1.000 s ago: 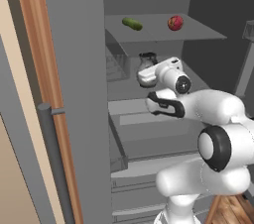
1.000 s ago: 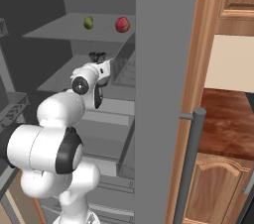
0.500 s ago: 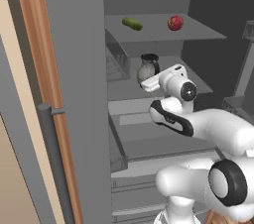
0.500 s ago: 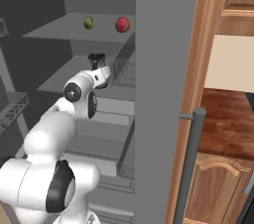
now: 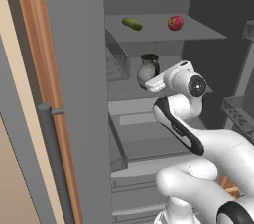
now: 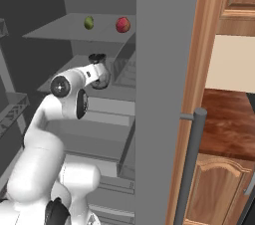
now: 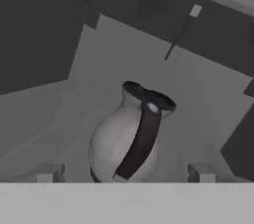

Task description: Move the cucumber and peach from the second highest shelf to the top shelf to make space. Then, place the pitcher from the counter on the cleared second highest shelf.

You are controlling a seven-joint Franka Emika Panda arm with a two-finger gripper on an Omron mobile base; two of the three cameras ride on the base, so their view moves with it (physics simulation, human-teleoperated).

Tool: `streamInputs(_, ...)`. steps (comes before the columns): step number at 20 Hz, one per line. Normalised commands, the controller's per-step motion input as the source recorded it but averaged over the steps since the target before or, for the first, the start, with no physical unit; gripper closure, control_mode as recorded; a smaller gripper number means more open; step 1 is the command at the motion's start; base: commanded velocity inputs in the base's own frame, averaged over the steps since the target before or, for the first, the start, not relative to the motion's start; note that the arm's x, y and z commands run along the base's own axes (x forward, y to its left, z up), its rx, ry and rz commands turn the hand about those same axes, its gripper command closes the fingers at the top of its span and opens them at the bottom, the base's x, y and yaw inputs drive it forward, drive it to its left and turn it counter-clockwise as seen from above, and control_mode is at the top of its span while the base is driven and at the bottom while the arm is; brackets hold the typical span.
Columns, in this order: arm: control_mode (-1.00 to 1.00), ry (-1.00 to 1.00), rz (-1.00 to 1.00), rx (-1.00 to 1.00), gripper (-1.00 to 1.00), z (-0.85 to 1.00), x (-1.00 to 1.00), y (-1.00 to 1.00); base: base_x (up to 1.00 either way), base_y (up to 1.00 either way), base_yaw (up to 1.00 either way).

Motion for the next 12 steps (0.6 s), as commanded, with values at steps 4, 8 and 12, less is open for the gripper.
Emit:
streamInputs(4,-1.0,0.3,0.0,-0.05,-1.0,0.56,-0.54,0.14,0.0,0.0,0.0)
streamInputs(8,-1.0,0.34,0.0,-0.1,-1.0,0.07,-0.89,0.11,0.0,0.0,0.0)
streamInputs(12,-1.0,0.2,0.0,-0.14,-1.0,-0.24,-1.0,0.0,0.0,0.0,0.0)
